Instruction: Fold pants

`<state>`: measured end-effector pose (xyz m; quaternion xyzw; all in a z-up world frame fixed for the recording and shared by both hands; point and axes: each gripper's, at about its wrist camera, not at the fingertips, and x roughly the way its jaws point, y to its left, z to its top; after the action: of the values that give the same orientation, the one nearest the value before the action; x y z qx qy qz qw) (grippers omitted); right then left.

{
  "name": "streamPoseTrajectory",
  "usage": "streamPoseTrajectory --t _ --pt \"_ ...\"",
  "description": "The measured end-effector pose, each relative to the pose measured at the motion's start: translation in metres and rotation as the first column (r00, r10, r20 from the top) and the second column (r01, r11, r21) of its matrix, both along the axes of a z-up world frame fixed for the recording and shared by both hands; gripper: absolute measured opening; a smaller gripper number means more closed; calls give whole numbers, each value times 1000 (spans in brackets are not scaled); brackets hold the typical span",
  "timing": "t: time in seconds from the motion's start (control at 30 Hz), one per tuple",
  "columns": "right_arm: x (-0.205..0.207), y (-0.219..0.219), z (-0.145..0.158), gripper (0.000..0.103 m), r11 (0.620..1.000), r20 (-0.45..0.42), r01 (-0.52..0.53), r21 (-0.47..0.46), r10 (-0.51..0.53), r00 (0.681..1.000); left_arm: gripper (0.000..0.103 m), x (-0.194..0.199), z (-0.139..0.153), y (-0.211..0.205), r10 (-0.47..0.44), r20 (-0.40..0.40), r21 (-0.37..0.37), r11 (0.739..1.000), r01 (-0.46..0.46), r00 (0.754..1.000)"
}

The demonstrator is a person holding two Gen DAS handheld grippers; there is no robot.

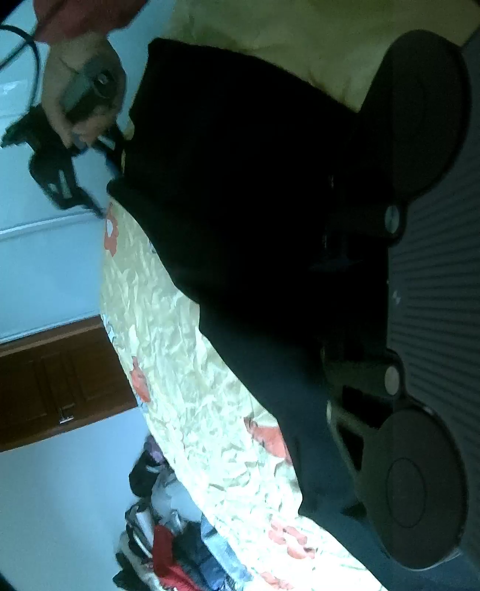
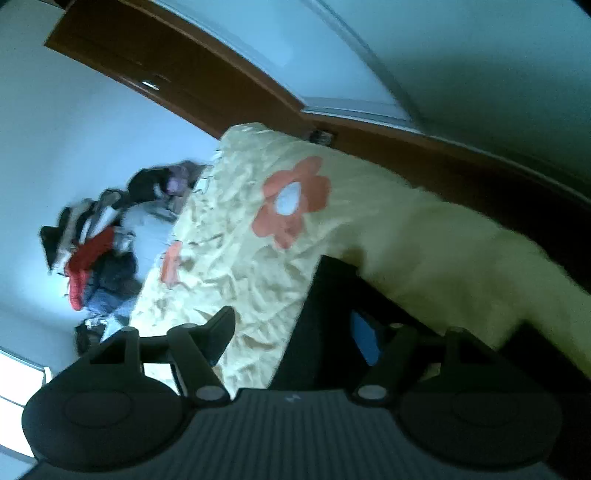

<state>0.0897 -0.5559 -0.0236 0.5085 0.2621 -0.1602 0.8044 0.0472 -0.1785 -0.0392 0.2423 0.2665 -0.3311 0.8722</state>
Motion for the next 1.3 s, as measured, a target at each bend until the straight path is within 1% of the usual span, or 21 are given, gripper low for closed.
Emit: streamPoseTrajectory --t 0.03,0.1,0.17,0.2,0.27,0.3,0.33,0.37,0.4,0.43,0.47,0.53,0.63,0.7,0.77,0.83,0.93,1.03,1.2,1.27,1.3 --pt "3 2 -1 5 1000 -9 1 -7 -1 1000 8 0 1 1 7 2 -4 1000 -7 1000" --pt "1 6 1 3 999 14 4 -34 -4 1000 7 -1 3 3 21 22 -19 1000 -20 1000" --pt "-3 12 13 3 995 51 -23 -93 28 998 7 1 8 7 41 25 -47 998 -40 999" --pt "-4 13 20 3 994 76 -34 -102 42 996 7 3 11 9 58 28 -61 997 -56 998" --pt "-13 13 42 3 994 174 -38 -98 55 983 7 8 22 15 96 33 -113 989 -92 995" --pt "-18 12 54 3 994 240 -39 -100 62 969 7 9 30 19 114 39 -150 983 -107 993" --pt "-27 13 72 3 993 323 -43 -113 78 943 7 8 40 24 128 51 -193 974 -116 991" --pt "-36 15 86 3 989 378 -49 -139 98 921 7 6 48 26 131 61 -216 970 -115 989" --pt "-46 17 99 3 984 409 -49 -171 116 905 7 3 56 28 124 72 -226 968 -105 990" --pt "-57 19 108 3 980 423 -46 -193 126 897 7 1 61 28 103 76 -220 972 -84 992" --pt "-71 21 111 3 979 419 -43 -197 124 899 7 -3 64 28 82 70 -210 976 -66 994" --pt "-97 20 102 3 982 370 -27 -185 95 924 7 -9 62 30 38 19 -203 979 -34 999" --pt "-140 16 66 3 990 266 21 -140 17 964 7 -18 43 30 -26 -92 -186 983 8 995" --pt "-167 12 38 3 994 202 59 -93 -39 979 6 -26 34 28 -39 -103 -159 987 22 994" --pt "-192 11 17 3 994 174 99 -39 -91 981 6 -32 30 27 -52 -117 -154 987 33 992" --pt "-207 10 7 3 993 174 120 -7 -117 978 6 -35 30 29 -62 -127 -161 986 41 990" --pt "-220 11 4 3 991 155 131 -20 -126 980 6 -37 32 31 -77 -124 -159 986 56 989" --pt "-224 12 8 3 989 126 130 -69 -121 985 6 -37 25 28 -87 -128 -144 987 68 988" --pt "-231 9 -14 5 991 77 133 -25 -130 989 6 -49 13 29 -96 -144 -109 991 81 985" --pt "-236 11 -12 7 988 39 147 -55 -145 989 7 -50 11 29 -99 -144 -100 991 85 985" --pt "-238 13 -12 12 986 21 157 -61 -156 988 7 -50 12 29 -98 -146 -96 992 84 984"
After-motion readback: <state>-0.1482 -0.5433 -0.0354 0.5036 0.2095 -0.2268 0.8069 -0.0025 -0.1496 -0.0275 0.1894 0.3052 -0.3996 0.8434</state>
